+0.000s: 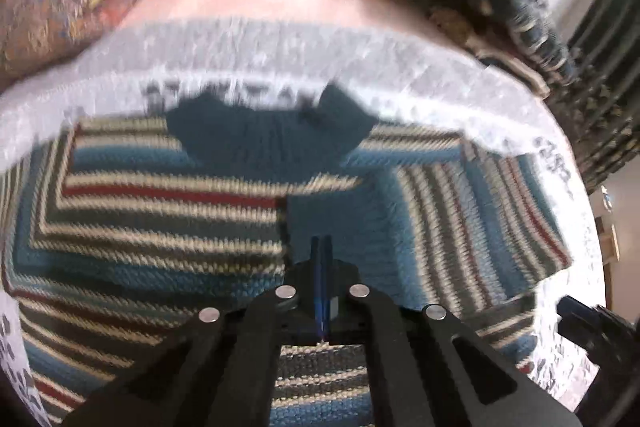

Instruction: Fold small clothes

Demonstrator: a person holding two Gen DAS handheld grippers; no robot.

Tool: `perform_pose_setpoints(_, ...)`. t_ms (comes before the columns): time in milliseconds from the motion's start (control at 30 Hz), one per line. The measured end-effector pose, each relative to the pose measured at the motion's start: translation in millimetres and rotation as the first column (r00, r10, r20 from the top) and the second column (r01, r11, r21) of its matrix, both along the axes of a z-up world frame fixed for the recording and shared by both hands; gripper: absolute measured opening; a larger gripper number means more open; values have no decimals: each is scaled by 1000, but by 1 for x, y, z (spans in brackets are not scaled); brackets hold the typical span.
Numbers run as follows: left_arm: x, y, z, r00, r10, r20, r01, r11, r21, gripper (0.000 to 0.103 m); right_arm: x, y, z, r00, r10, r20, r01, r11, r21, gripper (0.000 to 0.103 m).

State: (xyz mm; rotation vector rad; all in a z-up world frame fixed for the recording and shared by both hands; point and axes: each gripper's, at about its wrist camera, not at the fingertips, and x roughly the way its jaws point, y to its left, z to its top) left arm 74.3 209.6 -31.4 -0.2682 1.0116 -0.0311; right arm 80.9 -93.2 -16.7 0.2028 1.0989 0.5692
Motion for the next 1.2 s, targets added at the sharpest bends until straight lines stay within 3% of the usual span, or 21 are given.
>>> perform_pose_setpoints(100,-3,6,5,1000,-20,-1,20,999,-41,0,3,-4,0,1000,-14,-8,14,1000,0,35)
perform_pose_setpoints(167,5,8,-5,999,-28,-46,24,997,-71,0,4,-6,-1,1000,-18,-8,18,1000,-6,35)
perform_pose_setpoints(267,12,12,-29,991,-25,-134,11,995,-101,25,3,-6,-3,1000,-16,-10,16,1000,-8,35)
perform_pose_setpoints(333,16,9,-41,986,-56,-159,32,988,-150,29,2,-5,-6,1000,-12,-5,12,1000,-20,35)
perform_pose_setpoints(367,16,6,-43,984,-66,-167,38,986,-165,36,2,-4,-7,1000,-12,-4,12,1000,-24,35)
perform_pose_setpoints(400,16,3,-45,983,-71,-170,41,985,-170,44,2,-3,-8,1000,-12,-7,12,1000,-26,35)
perform_pose_setpoints(467,21,-3,-48,982,-67,-174,39,987,-157,47,2,-2,-12,1000,-10,-15,10,1000,-23,35)
perform_pose_setpoints(533,23,-6,-46,984,-56,-170,30,988,-150,36,2,-2,-14,1000,-8,-12,8,999,-32,35)
perform_pose_setpoints(567,25,-5,-46,984,-60,-168,33,987,-159,13,2,-2,-14,1000,-9,-10,9,999,-35,35)
perform_pose_setpoints(600,26,-4,-46,984,-64,-166,31,980,-198,6,2,-3,-13,1000,-12,-10,12,999,-35,35)
perform_pose_setpoints(667,25,-3,-43,989,-44,-143,16,981,-193,5,2,-5,-12,1000,-20,-8,20,999,-29,35)
perform_pose_setpoints(800,9,2,-14,1000,-19,-24,14,980,-199,5,6,-11,-5,999,-36,2,36,999,-23,35)
perform_pose_setpoints(967,-4,37,12,998,34,49,-24,982,-186,5,15,-20,8,998,-56,22,56,998,-16,35)
perform_pose_setpoints(1200,-8,93,9,994,100,40,-94,986,-140,5,48,5,-1,999,-28,-35,30,999,36,35)
